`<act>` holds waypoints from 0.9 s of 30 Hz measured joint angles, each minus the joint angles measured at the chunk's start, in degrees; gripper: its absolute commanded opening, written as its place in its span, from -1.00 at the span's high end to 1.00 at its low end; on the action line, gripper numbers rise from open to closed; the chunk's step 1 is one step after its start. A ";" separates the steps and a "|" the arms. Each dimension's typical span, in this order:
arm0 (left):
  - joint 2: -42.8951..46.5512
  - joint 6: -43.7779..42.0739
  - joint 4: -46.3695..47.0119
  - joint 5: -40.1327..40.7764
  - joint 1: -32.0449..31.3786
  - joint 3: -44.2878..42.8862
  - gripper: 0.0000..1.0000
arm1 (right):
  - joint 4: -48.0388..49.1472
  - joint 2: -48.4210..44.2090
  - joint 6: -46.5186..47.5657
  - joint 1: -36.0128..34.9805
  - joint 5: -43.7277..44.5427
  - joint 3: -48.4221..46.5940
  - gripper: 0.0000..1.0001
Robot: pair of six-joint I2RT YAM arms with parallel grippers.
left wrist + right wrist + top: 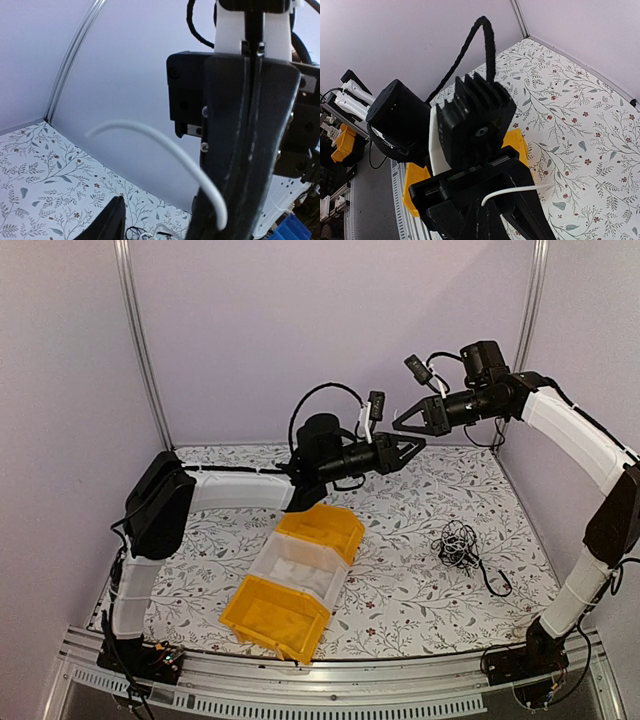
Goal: Untangle the cables
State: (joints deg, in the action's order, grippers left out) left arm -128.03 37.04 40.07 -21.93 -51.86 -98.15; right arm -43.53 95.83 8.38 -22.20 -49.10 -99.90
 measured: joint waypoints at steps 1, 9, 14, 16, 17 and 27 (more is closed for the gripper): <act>-0.31 -0.11 0.11 -0.52 -0.02 -0.79 0.49 | 0.00 0.00 -0.02 0.04 0.00 0.00 1.00; -0.52 0.66 0.37 -0.72 -0.02 -1.18 1.00 | 0.46 -0.28 0.42 1.33 1.05 0.48 -0.03; -0.48 0.68 0.09 1.31 0.17 1.14 1.00 | 8.52 -9.73 5.09 6.69 4.79 19.63 -0.68; -0.46 0.72 -0.24 1.95 0.22 2.19 1.00 | 12.59 -15.76 8.02 8.15 7.19 31.65 -0.73; -0.46 0.70 -0.39 2.21 0.24 2.73 1.00 | 14.40 -18.86 10.08 8.41 8.20 37.81 -0.73; 0.66 0.70 -1.16 3.82 0.50 5.29 1.00 | 26.25 -21.27 18.71 3.72 22.75 54.14 0.02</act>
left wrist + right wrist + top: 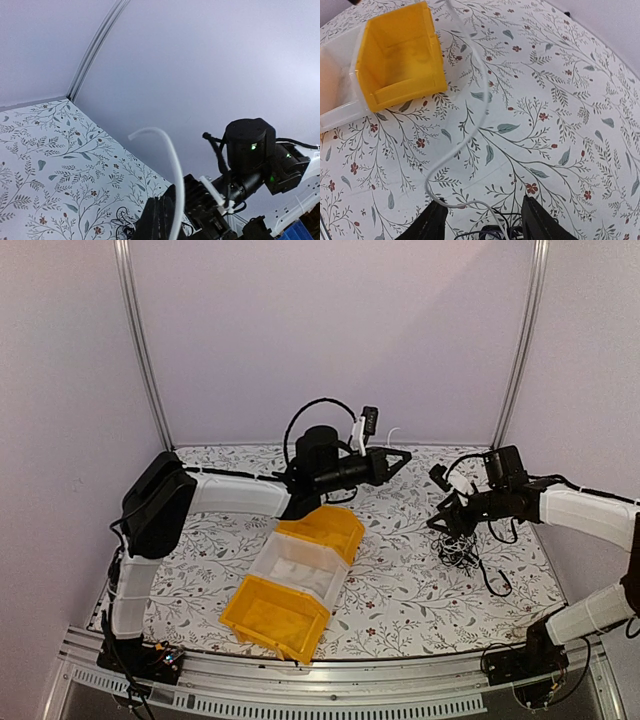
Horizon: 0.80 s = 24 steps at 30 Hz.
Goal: Untangle the cables
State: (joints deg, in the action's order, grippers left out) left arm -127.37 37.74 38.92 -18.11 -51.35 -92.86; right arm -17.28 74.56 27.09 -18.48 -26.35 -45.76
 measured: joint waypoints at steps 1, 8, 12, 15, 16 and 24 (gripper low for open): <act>0.37 0.00 -0.22 0.20 0.02 0.28 1.00 | 1.09 1.90 -0.07 0.02 2.12 -0.04 0.07; 4.55 -0.79 -1.95 1.29 0.57 2.05 1.00 | 3.50 10.34 0.74 0.15 12.41 0.20 0.97; 9.53 -3.52 -9.09 2.51 1.25 2.62 1.00 | 6.16 11.41 1.66 0.79 13.73 0.83 0.93; 13.29 -6.29 -16.39 3.76 1.92 3.02 1.00 | 8.87 11.39 2.45 1.18 13.27 0.92 0.92; 14.51 -7.54 -18.32 4.39 2.36 3.02 1.00 | 9.22 11.39 2.54 1.44 13.31 1.16 0.88; 29.00 -18.01 -27.10 13.27 9.70 -6.10 1.00 | 6.32 13.51 2.64 4.50 15.34 4.09 0.69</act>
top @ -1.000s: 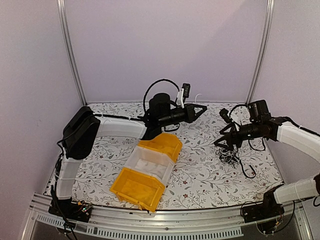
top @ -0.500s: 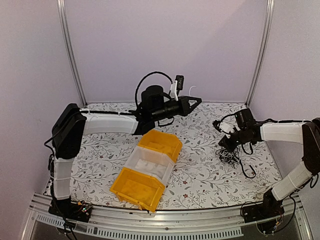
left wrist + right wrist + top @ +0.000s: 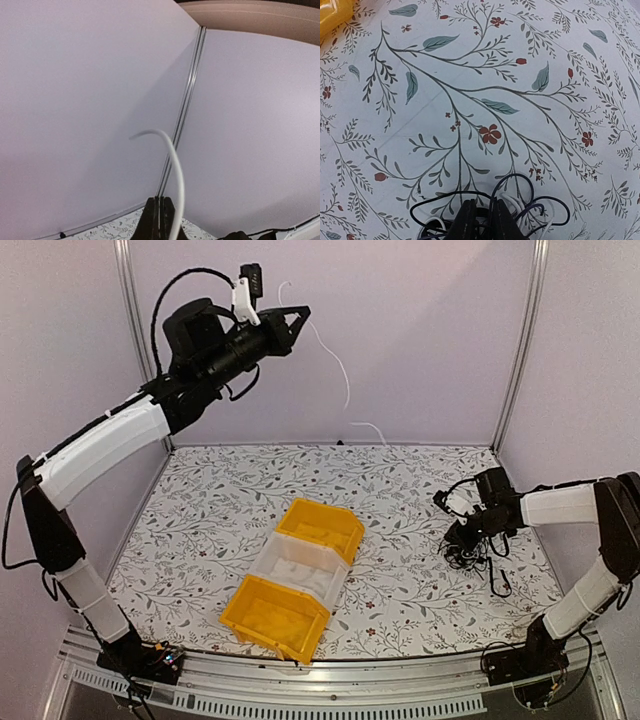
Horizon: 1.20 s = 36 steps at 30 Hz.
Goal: Untangle the cables
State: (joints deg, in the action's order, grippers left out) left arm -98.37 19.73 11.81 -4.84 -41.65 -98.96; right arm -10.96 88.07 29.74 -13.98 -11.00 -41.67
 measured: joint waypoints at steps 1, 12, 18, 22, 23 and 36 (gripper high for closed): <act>1.33 -0.83 -0.13 0.87 0.48 -1.49 1.00 | 0.02 0.31 -0.02 0.17 -0.02 -0.02 0.69; 6.12 -6.58 -8.15 5.68 1.03 -6.10 1.00 | -1.86 2.05 -1.01 0.98 0.00 -2.12 0.47; 6.10 -7.30 -15.34 6.88 1.86 -5.84 1.00 | -6.38 2.34 -2.27 1.09 -0.09 -5.64 -0.21; 7.19 -6.80 -15.91 6.78 1.95 -2.60 1.00 | -8.70 2.32 -3.23 1.25 -0.63 -7.80 -0.28; 7.41 -6.58 -15.91 6.73 1.95 -1.55 1.00 | -9.22 2.32 -3.34 1.25 -0.85 -8.17 -0.28; 4.57 -3.54 -12.22 3.74 2.89 4.24 1.00 | -11.98 2.32 -5.33 1.25 -1.64 -11.41 -0.40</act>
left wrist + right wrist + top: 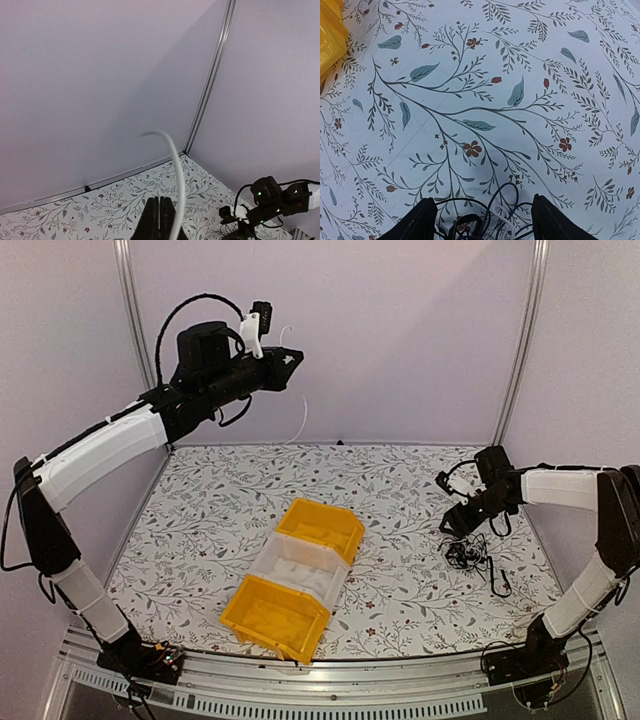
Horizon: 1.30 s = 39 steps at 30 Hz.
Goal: Untangle the cables
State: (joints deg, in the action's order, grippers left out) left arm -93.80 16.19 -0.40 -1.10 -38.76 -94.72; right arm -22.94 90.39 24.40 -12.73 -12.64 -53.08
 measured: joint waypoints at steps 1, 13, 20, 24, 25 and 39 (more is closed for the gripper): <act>-0.44 0.13 0.17 -0.15 0.28 -0.02 1.00 | -0.02 0.00 -0.20 0.00 -0.04 0.00 -0.41; -0.57 1.64 0.63 0.00 2.19 1.27 1.00 | -0.20 0.00 -2.99 0.00 -1.33 0.00 -0.45; -0.28 3.96 2.21 -1.14 2.19 1.77 1.00 | -0.20 0.90 -4.04 0.00 -1.66 -0.11 -0.45; -0.42 5.60 3.23 -2.93 2.19 1.73 1.00 | -0.22 2.43 -4.39 0.00 -1.79 -0.85 -0.45; -0.50 5.99 3.39 -3.34 2.19 1.64 1.00 | -0.20 2.67 -4.52 0.00 -1.90 -1.05 -0.45; -1.05 9.07 5.25 -6.05 2.19 6.88 1.00 | -0.20 2.73 -5.55 0.00 -2.56 -1.20 -0.45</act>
State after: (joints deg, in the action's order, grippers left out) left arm -94.85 25.26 4.84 -7.16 -36.58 -87.83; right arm -23.14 93.12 18.85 -12.73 -15.20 -54.28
